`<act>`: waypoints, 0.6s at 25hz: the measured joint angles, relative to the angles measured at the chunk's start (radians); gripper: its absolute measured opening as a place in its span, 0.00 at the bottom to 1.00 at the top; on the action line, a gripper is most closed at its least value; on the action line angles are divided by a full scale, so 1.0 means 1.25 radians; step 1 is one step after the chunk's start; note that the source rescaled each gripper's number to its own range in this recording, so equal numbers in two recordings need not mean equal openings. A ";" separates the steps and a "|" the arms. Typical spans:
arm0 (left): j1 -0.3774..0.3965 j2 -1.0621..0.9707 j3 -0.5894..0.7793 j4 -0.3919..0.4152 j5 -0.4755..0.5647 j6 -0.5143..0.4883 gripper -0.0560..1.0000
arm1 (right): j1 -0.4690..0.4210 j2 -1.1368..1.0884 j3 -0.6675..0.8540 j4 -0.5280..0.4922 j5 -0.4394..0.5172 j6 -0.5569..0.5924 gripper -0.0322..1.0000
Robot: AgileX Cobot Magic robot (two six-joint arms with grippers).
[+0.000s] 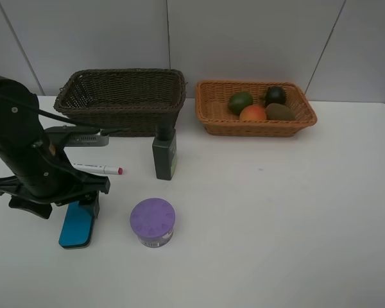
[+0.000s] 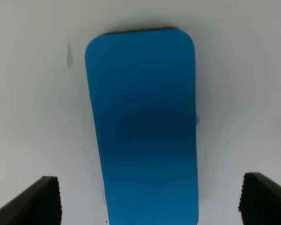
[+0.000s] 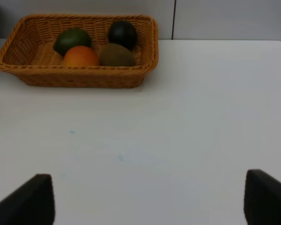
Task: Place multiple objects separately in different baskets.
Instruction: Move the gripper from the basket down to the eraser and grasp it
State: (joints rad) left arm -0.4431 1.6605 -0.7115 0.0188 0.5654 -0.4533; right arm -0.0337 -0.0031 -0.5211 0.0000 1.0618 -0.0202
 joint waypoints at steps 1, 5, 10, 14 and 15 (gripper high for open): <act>0.000 0.000 0.000 0.001 -0.008 0.001 1.00 | 0.000 0.000 0.000 0.000 0.000 0.000 0.93; 0.005 0.004 0.000 0.002 -0.026 0.001 1.00 | 0.000 0.000 0.000 0.000 0.000 0.000 0.94; 0.009 0.049 0.000 0.003 -0.029 0.001 1.00 | 0.000 0.000 0.000 0.000 0.000 0.000 0.94; 0.009 0.074 0.000 -0.002 -0.045 0.001 1.00 | 0.000 0.000 0.000 0.000 0.000 0.001 0.94; 0.009 0.077 0.000 -0.004 -0.047 0.001 1.00 | 0.000 0.000 0.000 0.000 0.000 0.001 0.94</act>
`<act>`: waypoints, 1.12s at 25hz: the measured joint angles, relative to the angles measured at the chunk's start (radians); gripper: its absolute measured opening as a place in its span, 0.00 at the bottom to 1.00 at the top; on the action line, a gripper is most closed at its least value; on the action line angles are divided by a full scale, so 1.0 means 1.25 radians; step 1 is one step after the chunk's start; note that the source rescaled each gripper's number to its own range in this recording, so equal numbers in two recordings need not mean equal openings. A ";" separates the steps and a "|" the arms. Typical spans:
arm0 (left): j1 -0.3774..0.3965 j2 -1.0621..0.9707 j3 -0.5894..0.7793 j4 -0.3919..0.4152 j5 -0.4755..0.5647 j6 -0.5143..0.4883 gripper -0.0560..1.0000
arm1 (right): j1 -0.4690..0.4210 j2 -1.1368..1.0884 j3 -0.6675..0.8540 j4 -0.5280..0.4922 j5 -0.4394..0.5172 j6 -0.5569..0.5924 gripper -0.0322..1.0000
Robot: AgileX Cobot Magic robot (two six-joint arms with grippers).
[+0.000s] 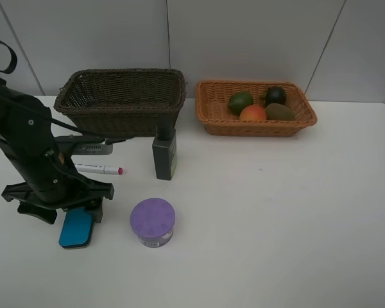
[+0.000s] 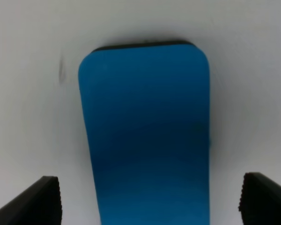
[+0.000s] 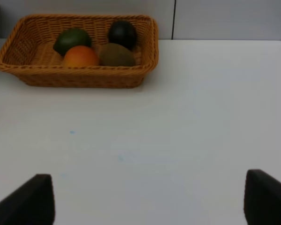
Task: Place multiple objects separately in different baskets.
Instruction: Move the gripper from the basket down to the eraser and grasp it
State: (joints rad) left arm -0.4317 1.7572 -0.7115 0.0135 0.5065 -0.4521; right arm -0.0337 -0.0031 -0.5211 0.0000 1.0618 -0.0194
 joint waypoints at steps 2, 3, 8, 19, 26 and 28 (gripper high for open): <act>0.000 0.007 0.000 -0.007 -0.006 0.000 1.00 | 0.000 0.000 0.000 0.000 -0.001 0.000 0.94; 0.000 0.013 0.000 -0.011 -0.010 0.000 1.00 | 0.000 0.000 0.000 0.000 -0.001 0.000 0.94; 0.000 0.032 0.000 -0.018 -0.013 0.000 1.00 | 0.000 0.000 0.000 0.000 -0.001 0.000 0.94; 0.000 0.033 0.000 -0.021 -0.015 0.000 1.00 | 0.000 0.000 0.000 0.000 -0.001 0.000 0.94; 0.000 0.033 0.000 -0.021 -0.008 0.000 0.96 | 0.000 0.000 0.000 0.000 -0.001 0.000 0.94; 0.000 0.033 0.000 -0.021 0.000 0.000 0.79 | 0.000 0.000 0.000 0.000 -0.001 0.000 0.94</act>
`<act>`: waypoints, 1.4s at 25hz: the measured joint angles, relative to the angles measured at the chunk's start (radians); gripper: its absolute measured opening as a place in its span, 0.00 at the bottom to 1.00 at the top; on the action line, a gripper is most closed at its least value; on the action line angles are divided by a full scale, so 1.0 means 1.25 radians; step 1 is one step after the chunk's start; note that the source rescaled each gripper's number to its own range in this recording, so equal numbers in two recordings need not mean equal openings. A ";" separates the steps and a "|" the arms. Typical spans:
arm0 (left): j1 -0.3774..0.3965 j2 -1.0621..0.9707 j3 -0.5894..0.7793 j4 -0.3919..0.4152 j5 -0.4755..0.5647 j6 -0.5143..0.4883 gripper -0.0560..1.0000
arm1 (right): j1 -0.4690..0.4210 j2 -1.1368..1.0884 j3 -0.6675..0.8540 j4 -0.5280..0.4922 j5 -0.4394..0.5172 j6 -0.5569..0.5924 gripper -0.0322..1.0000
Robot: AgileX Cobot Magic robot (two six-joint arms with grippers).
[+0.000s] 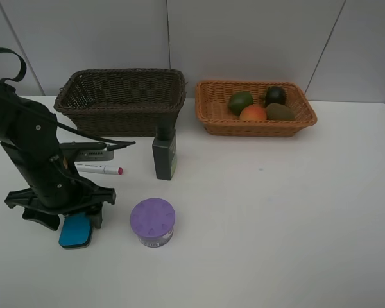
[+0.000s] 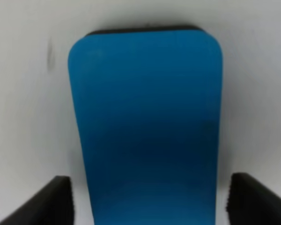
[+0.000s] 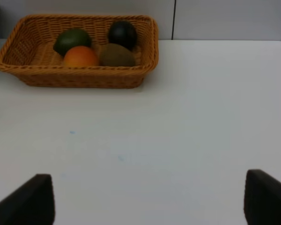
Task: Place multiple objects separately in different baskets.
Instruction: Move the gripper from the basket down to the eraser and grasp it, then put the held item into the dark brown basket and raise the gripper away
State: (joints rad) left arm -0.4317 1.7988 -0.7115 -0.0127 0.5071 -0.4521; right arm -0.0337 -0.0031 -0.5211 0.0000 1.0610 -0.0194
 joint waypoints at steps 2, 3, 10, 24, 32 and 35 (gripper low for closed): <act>0.000 0.000 0.000 -0.001 0.002 0.000 0.58 | 0.000 0.000 0.000 0.000 0.000 0.000 0.94; 0.000 0.000 0.000 -0.001 0.002 0.000 0.59 | 0.000 0.000 0.000 0.000 0.000 0.000 0.94; 0.000 0.000 0.000 -0.002 0.002 0.000 0.59 | 0.000 0.000 0.000 0.000 0.000 0.000 0.94; 0.000 -0.081 0.001 -0.002 0.020 0.001 0.59 | 0.000 0.000 0.000 0.000 0.000 0.000 0.94; 0.000 -0.245 -0.040 0.029 0.087 0.000 0.59 | 0.000 0.000 0.000 0.000 0.000 0.000 0.94; 0.000 -0.259 -0.122 0.093 0.182 -0.005 0.59 | 0.000 0.000 0.000 0.000 0.000 0.000 0.94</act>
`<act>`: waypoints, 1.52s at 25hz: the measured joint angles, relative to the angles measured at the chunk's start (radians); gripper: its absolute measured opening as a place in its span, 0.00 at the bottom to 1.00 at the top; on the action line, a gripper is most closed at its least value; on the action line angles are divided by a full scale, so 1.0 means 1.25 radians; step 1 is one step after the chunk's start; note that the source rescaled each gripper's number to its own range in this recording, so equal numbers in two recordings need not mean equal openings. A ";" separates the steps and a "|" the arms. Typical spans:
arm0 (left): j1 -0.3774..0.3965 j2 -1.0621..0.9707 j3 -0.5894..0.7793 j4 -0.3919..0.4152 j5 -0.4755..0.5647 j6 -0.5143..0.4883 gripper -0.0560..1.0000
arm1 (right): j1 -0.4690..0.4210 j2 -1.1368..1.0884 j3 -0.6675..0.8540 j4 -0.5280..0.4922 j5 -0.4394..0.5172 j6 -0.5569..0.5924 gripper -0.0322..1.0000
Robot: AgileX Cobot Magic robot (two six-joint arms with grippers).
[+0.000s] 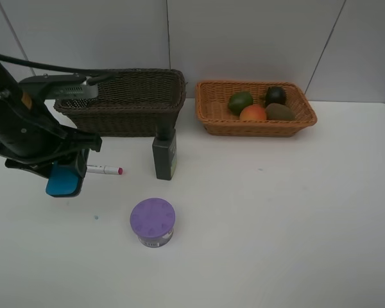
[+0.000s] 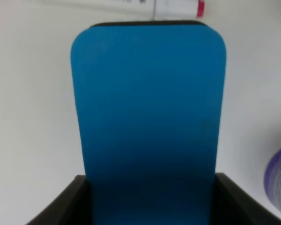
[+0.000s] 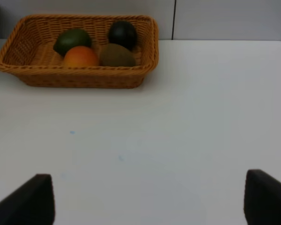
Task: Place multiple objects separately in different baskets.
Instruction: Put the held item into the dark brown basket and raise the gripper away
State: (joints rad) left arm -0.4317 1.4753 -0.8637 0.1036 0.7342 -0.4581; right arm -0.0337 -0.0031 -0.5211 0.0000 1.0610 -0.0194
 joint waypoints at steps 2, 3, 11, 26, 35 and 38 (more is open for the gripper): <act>0.000 0.000 -0.065 0.052 0.061 -0.003 0.59 | 0.000 0.000 0.000 0.000 0.000 0.000 0.94; 0.002 0.000 -0.101 0.079 0.077 -0.003 0.59 | 0.000 0.000 0.000 0.000 0.000 0.000 0.94; 0.091 0.051 -0.325 0.140 0.105 0.020 0.59 | 0.000 0.000 0.000 0.000 0.000 0.000 0.94; 0.194 0.427 -0.619 0.164 0.033 0.057 0.59 | 0.000 0.000 0.000 0.000 -0.001 0.000 0.94; 0.207 0.623 -0.818 0.154 0.011 0.088 0.59 | 0.000 0.000 0.000 0.000 -0.001 0.000 0.94; 0.207 0.653 -0.835 0.118 0.012 0.089 0.59 | 0.000 0.000 0.000 0.000 -0.001 0.000 0.94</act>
State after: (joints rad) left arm -0.1726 2.2913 -1.9069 0.2509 0.7495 -0.3474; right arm -0.0337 -0.0031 -0.5211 0.0000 1.0592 -0.0194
